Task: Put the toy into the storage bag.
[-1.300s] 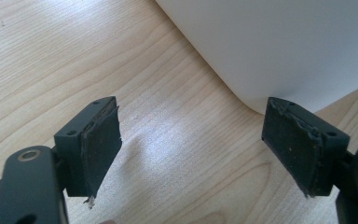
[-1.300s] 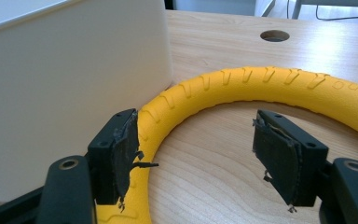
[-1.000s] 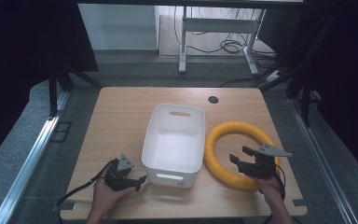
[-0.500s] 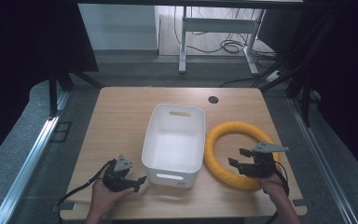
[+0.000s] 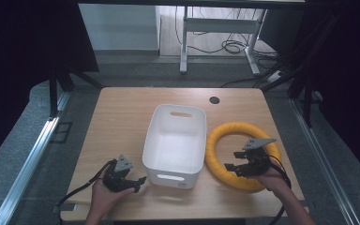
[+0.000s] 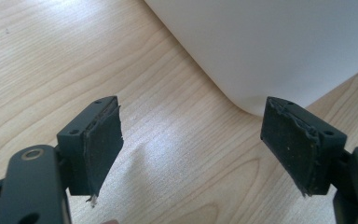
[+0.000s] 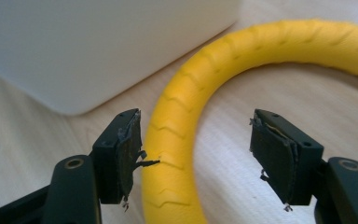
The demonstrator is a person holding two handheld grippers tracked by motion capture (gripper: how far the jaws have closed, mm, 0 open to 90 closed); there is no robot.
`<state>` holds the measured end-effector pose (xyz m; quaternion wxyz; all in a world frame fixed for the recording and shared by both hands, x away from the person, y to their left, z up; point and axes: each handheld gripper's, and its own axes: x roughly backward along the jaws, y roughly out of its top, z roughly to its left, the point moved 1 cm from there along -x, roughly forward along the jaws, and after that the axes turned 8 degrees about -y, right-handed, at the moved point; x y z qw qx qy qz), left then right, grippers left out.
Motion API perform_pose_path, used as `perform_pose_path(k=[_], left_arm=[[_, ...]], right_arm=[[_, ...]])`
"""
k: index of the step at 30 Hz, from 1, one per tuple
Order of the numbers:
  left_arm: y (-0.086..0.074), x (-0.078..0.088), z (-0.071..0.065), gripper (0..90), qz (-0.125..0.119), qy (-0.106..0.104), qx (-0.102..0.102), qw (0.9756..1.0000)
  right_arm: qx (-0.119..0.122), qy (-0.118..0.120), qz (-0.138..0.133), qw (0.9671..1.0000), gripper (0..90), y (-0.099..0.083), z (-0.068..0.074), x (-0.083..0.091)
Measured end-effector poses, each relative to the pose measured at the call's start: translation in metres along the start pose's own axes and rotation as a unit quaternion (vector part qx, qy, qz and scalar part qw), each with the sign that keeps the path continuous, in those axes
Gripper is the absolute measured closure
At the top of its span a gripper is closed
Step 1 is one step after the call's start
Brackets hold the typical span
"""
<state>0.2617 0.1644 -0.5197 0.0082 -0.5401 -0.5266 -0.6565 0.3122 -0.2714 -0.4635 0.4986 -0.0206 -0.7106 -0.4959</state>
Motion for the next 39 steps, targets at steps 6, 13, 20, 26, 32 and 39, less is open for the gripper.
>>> perform_pose_path(k=[6,13,20,26,32,39], left_arm=[[-0.001,-0.003,0.0,20.5,0.01,0.001,-0.001,0.9999],[0.0,-0.002,0.001,20.5,0.009,0.003,-0.001,1.0],[-0.001,-0.003,0.0,20.5,0.011,0.002,-0.001,0.9999],[-0.001,-0.004,0.0,20.5,0.013,0.002,-0.003,0.9999],[-0.001,-0.004,0.0,20.4,0.014,0.002,-0.003,0.9999],[-0.001,-0.004,0.0,20.4,0.014,0.002,-0.002,0.9999]], right_arm=[[0.023,0.007,0.052,0.9983,33.3,0.001,0.006,-0.014],[0.044,0.026,0.109,0.9927,33.2,-0.001,0.01,-0.027],[0.074,0.037,0.163,0.9831,32.9,0.0,0.017,-0.04],[0.102,0.028,0.209,0.9722,33.7,-0.001,0.025,-0.053],[0.114,0.026,0.232,0.9657,35.5,-0.001,0.027,-0.06],[0.132,0.014,0.257,0.9572,39.4,0.001,0.031,-0.067]])
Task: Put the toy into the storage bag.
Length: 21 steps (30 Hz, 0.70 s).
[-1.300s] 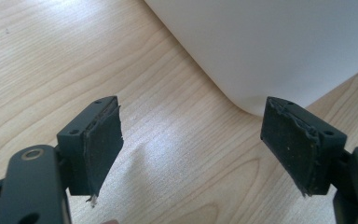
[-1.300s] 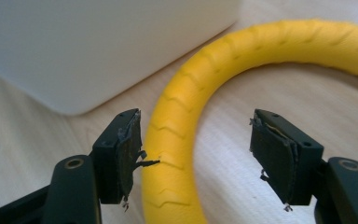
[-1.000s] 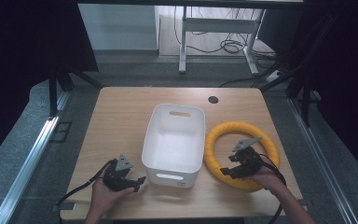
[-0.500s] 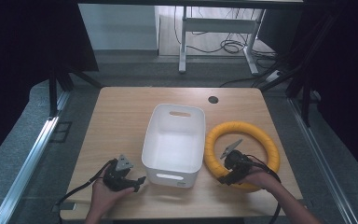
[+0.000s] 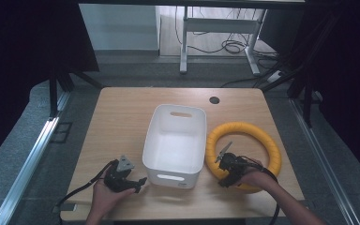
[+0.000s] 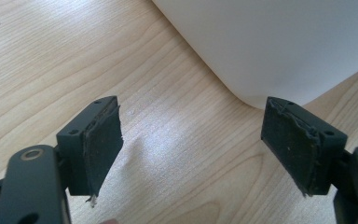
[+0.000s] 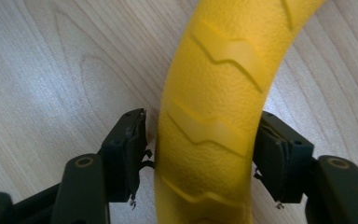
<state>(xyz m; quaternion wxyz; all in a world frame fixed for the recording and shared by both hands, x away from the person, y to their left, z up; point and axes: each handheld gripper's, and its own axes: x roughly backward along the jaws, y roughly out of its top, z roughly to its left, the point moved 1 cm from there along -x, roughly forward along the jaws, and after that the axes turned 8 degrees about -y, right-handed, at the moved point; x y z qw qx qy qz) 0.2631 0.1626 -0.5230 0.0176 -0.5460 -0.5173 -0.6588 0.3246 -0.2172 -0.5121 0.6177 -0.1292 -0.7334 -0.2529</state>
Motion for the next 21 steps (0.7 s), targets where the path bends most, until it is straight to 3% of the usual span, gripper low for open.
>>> perform_pose_path(k=[4,11,16,17,21], left_arm=[[0.0,-0.001,0.0,20.4,0.0,-0.001,0.001,1.0],[0.0,0.0,0.0,20.4,-0.002,0.0,0.001,1.0],[0.0,-0.001,0.0,20.4,-0.001,0.0,0.001,1.0],[0.0,-0.001,0.0,20.4,-0.001,0.0,0.001,1.0],[0.0,-0.001,0.0,20.4,-0.002,0.0,0.001,1.0]], right_arm=[[0.005,-0.008,0.014,0.9999,48.3,0.004,0.0,0.001],[-0.004,0.006,0.029,0.9995,50.0,0.007,-0.003,0.001],[-0.029,0.036,-0.008,0.9989,50.5,0.003,-0.013,0.011],[-0.048,0.052,-0.031,0.997,50.6,0.001,-0.019,0.017],[-0.065,0.071,-0.062,0.9934,50.7,-0.002,-0.027,0.026]])
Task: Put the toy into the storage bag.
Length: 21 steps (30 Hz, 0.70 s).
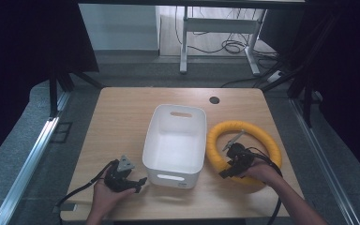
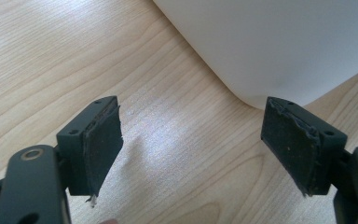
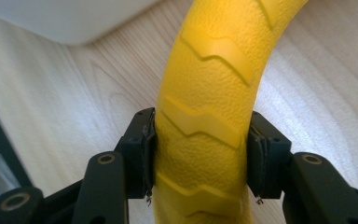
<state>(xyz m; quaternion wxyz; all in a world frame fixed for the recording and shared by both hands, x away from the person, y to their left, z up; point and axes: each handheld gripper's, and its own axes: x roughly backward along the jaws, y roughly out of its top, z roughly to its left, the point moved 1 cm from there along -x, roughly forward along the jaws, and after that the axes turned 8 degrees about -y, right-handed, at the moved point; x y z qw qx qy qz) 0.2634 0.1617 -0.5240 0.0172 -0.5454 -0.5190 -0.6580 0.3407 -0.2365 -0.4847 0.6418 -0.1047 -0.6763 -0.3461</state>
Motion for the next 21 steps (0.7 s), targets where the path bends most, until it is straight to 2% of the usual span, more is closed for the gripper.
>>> perform_pose_path(k=[3,4,5,6,7,8,9,11,12,21], left_arm=[[0.0,0.0,0.0,20.4,0.0,0.0,0.0,1.0],[0.0,0.0,0.0,20.4,0.0,0.0,0.0,1.0],[0.0,0.0,0.0,20.4,0.0,0.0,0.0,1.0],[0.0,0.0,0.0,20.4,0.001,0.0,0.0,1.0],[0.0,0.0,0.0,20.4,0.0,0.0,0.0,1.0],[0.0,0.0,0.0,20.4,0.0,0.0,0.0,1.0],[0.0,0.0,0.0,20.4,0.0,0.0,0.0,1.0],[0.0,0.0,0.0,20.4,-0.001,0.0,0.0,1.0],[0.0,0.0,0.0,20.4,0.0,0.0,0.0,1.0],[0.0,-0.001,0.0,20.4,0.0,0.0,0.0,1.0]], right_arm=[[-0.012,0.013,-0.027,0.9995,50.8,-0.002,-0.005,0.01],[-0.02,0.021,-0.044,0.9986,50.8,-0.003,-0.008,0.016],[-0.02,0.021,-0.044,0.9986,50.8,-0.003,-0.008,0.016],[-0.028,0.023,-0.062,0.9974,50.8,-0.005,-0.011,0.022],[-0.028,0.023,-0.062,0.9974,50.8,-0.005,-0.011,0.022],[-0.035,0.026,-0.082,0.9957,50.8,-0.006,-0.014,0.029],[-0.035,0.026,-0.082,0.9957,50.8,-0.006,-0.014,0.029],[-0.044,0.032,-0.098,0.9937,50.8,-0.008,-0.017,0.034],[-0.049,0.038,-0.115,0.9915,50.8,-0.01,-0.02,0.039],[-0.058,0.047,-0.144,0.9868,50.8,-0.014,-0.027,0.047]])
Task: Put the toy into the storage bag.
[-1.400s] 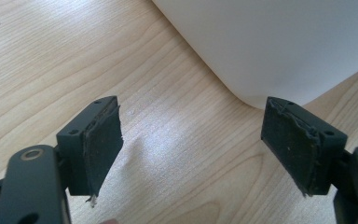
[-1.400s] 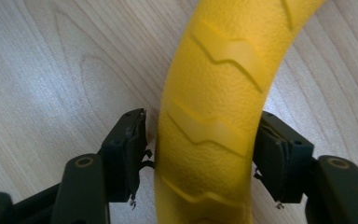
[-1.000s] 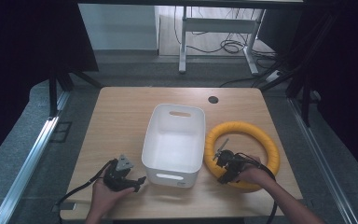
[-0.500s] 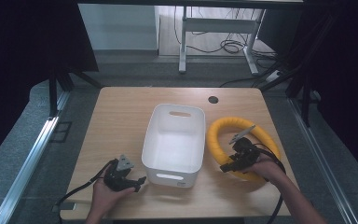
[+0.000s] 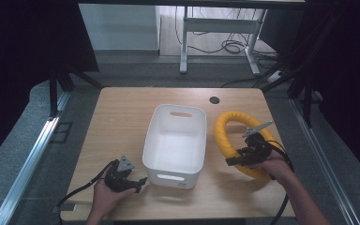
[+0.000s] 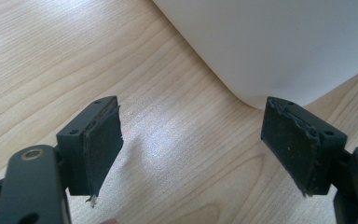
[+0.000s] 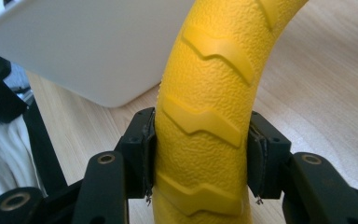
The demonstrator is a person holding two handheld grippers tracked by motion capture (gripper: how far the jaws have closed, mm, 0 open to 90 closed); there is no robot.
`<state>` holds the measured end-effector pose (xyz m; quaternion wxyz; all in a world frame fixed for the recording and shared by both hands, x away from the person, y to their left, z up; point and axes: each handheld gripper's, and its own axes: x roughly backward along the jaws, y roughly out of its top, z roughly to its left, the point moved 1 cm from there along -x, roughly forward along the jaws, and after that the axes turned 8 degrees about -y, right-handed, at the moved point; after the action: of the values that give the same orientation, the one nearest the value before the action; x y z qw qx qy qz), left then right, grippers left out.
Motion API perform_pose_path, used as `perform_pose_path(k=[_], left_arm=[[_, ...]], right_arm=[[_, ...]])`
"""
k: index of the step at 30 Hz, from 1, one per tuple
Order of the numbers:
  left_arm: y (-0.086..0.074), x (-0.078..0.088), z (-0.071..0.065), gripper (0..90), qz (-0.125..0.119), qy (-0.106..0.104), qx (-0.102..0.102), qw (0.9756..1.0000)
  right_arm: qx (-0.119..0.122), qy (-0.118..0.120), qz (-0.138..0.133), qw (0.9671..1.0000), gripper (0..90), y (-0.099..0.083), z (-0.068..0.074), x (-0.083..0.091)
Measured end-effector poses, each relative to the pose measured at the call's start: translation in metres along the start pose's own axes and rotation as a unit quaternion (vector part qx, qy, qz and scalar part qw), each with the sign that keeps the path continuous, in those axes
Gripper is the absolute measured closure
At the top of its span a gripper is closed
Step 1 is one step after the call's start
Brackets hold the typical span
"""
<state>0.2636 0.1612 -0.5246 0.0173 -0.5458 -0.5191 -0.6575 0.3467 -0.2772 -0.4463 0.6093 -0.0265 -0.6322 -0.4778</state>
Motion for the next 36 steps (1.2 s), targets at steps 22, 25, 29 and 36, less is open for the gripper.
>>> perform_pose_path(k=[22,25,29,36], left_arm=[[0.0,-0.001,0.0,20.4,0.0,0.0,0.001,1.0],[0.0,-0.001,0.0,20.4,0.001,0.001,0.0,1.0],[0.0,-0.001,0.0,20.4,0.002,0.0,0.0,1.0],[0.0,-0.001,0.0,20.4,0.002,0.0,0.0,1.0]], right_arm=[[-0.023,0.0,-0.082,0.9964,51.0,0.0,-0.017,0.035],[-0.024,-0.002,-0.091,0.9955,51.0,0.0,-0.018,0.038],[-0.028,0.0,-0.106,0.9939,51.0,0.0,-0.02,0.043],[-0.042,0.006,-0.132,0.9903,51.0,-0.002,-0.027,0.052]])
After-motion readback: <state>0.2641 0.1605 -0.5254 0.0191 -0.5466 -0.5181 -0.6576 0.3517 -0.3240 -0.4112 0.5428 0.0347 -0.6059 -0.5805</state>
